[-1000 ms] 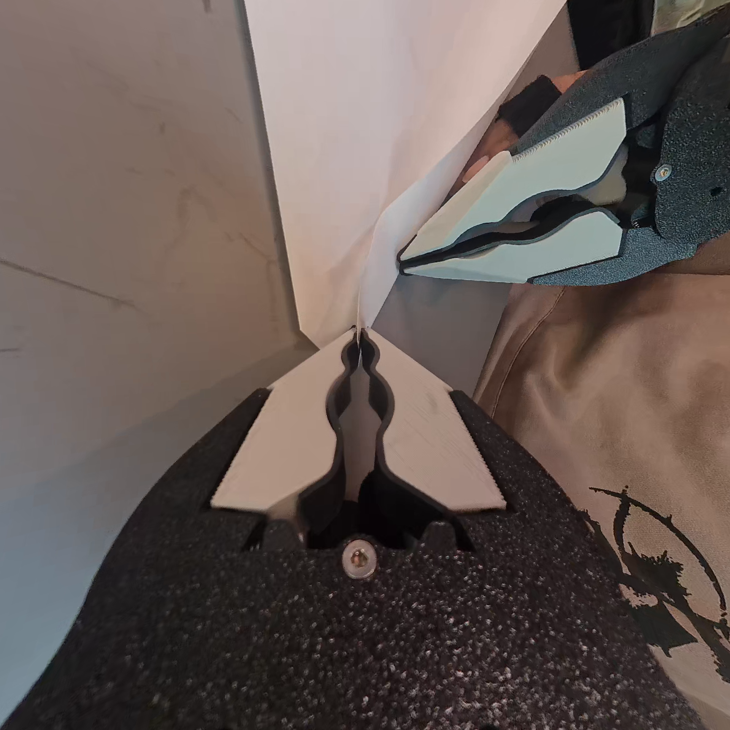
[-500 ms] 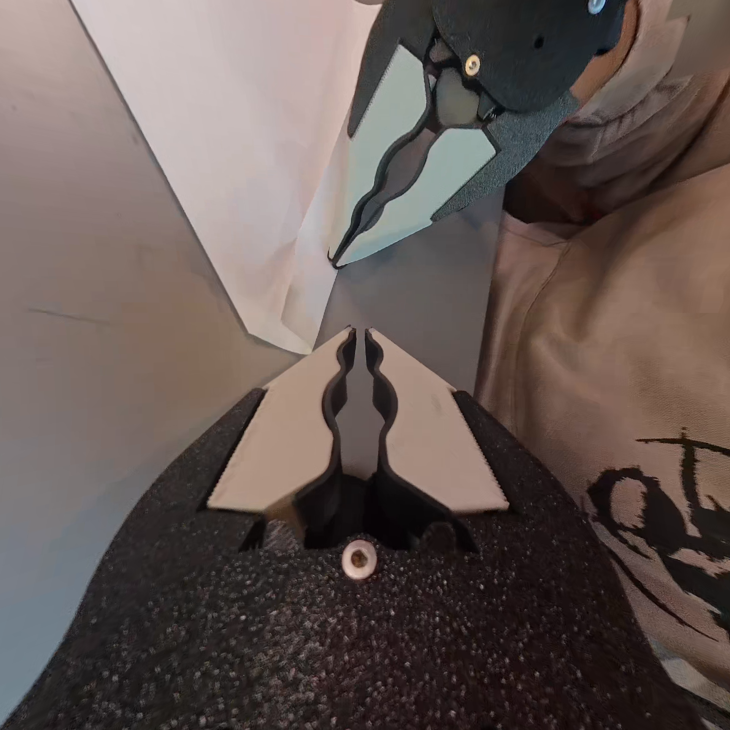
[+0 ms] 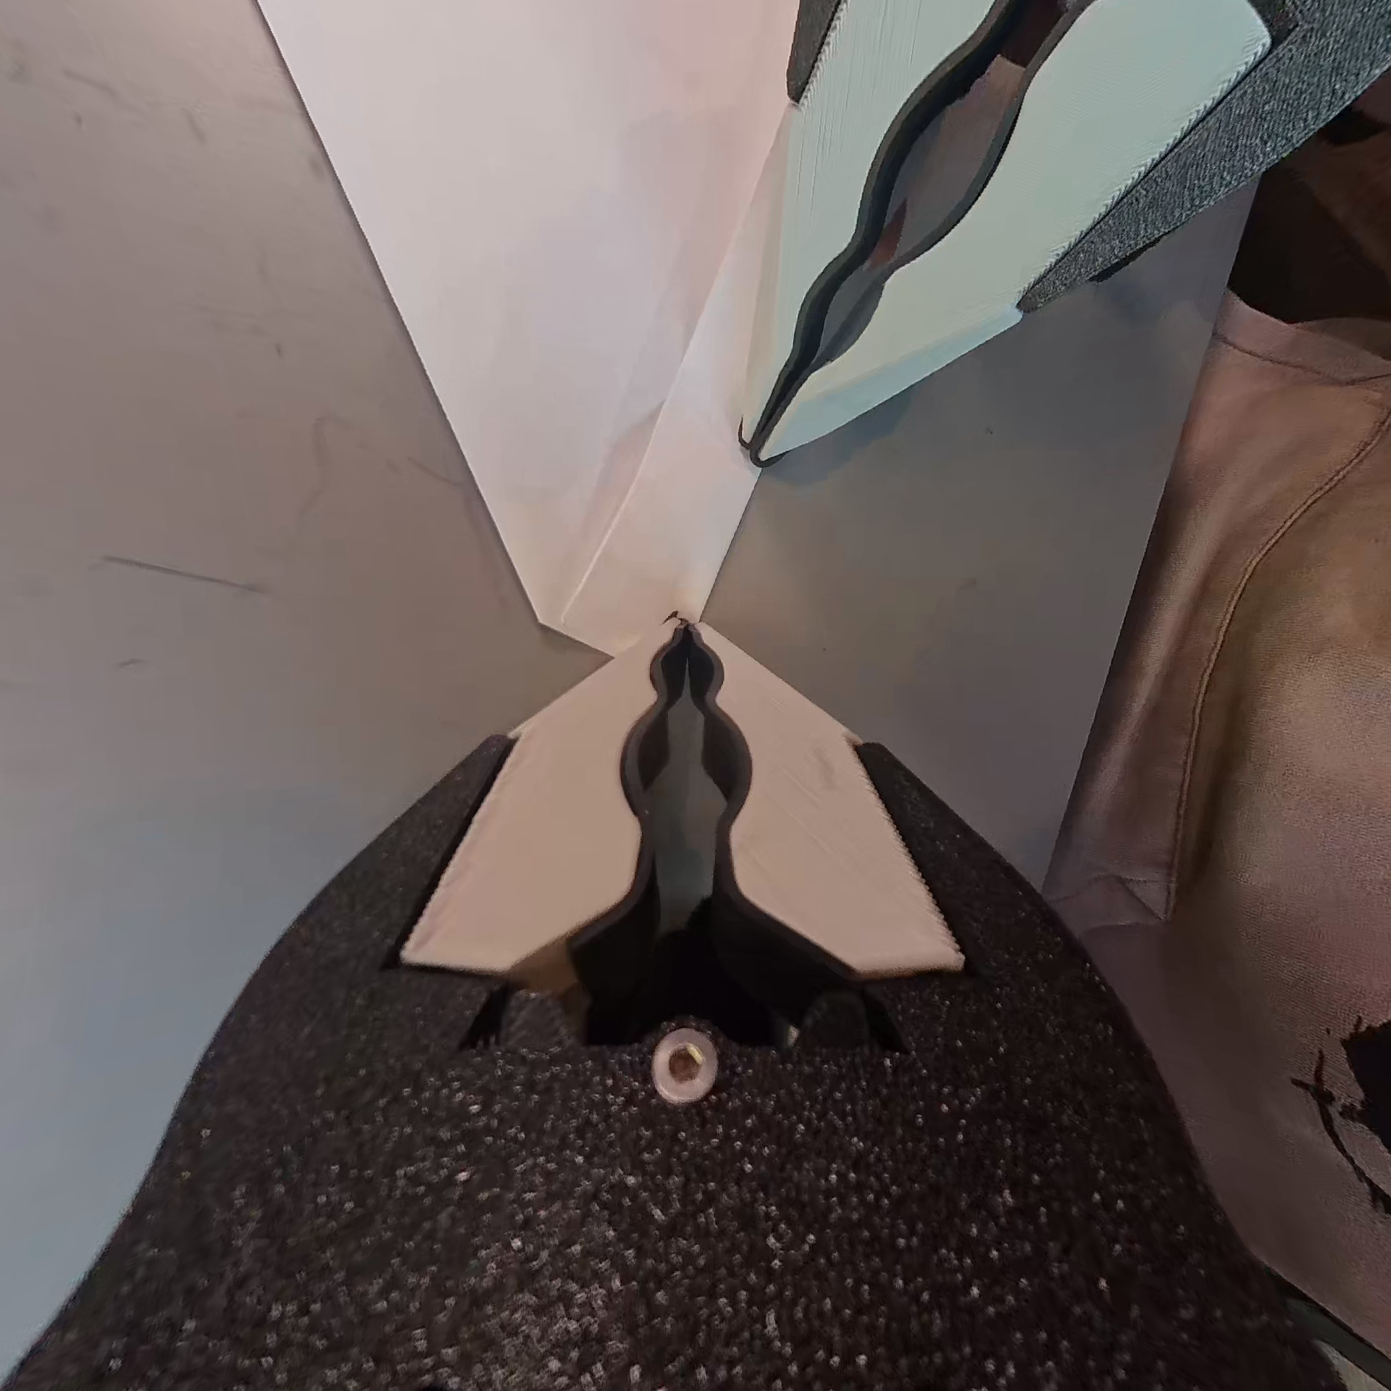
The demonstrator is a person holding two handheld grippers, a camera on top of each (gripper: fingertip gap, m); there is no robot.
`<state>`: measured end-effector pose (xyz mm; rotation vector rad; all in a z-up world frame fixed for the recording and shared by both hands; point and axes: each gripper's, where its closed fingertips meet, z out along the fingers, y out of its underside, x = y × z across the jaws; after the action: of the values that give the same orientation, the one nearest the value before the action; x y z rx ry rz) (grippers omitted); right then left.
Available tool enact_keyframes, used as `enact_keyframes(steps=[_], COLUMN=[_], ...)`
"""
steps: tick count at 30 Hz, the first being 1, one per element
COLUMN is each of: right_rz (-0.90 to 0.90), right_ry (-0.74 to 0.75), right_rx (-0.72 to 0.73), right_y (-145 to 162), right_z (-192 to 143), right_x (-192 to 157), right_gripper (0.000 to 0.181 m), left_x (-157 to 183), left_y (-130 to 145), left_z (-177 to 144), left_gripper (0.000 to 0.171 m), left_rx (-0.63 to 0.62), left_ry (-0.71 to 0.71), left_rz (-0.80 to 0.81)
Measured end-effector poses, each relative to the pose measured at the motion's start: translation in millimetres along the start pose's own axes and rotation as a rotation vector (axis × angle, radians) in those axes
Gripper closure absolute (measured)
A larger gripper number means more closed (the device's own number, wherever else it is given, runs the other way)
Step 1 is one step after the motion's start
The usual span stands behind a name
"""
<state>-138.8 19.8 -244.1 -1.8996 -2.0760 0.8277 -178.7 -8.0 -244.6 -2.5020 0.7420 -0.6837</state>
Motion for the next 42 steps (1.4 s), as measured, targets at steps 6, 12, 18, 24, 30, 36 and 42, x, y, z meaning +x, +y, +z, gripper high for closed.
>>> enact_keyframes(steps=[6, 12, 18, 24, 30, 36, 42], right_rz=[-0.010, -0.204, -0.250, -0.201, -0.119, -0.098, -0.112], right_ry=[-0.033, -0.016, 0.015, -0.002, -0.084, -0.121, -0.087], right_rx=[0.028, 0.122, 0.020, -0.072, -0.100, -0.111, -0.089], right_y=[1.9, -25.8, -35.2, -31.5, -31.2, -32.6, -40.0], right_z=[-2.7, -5.3, 17.7, 24.1, 24.7, 24.2, 24.6], right_x=[0.8, -20.7, -18.1, -16.3, -16.6, -17.2, -16.1], right_gripper=[0.181, 0.181, 0.181, 0.181, 0.181, 0.181, 0.181], left_x=[-1.0, -1.2, -1.3, -1.1, -2.9, -2.8, -2.7], left_y=[1.0, 0.2, 0.1, 0.1, 7.9, 8.5, 8.6], left_z=[-0.3, 0.4, 0.4, -0.1, -7.0, -6.3, -6.1], left_gripper=[0.171, 0.171, 0.171, 0.171, 0.171, 0.171, 0.171], left_rx=[-0.016, -0.020, -0.039, -0.012, 0.003, -0.015, -0.024], left_ry=[-0.025, -0.024, -0.018, -0.005, 0.019, 0.000, -0.010], left_rz=[0.033, 0.054, 0.057, 0.050, 0.020, 0.042, 0.047])
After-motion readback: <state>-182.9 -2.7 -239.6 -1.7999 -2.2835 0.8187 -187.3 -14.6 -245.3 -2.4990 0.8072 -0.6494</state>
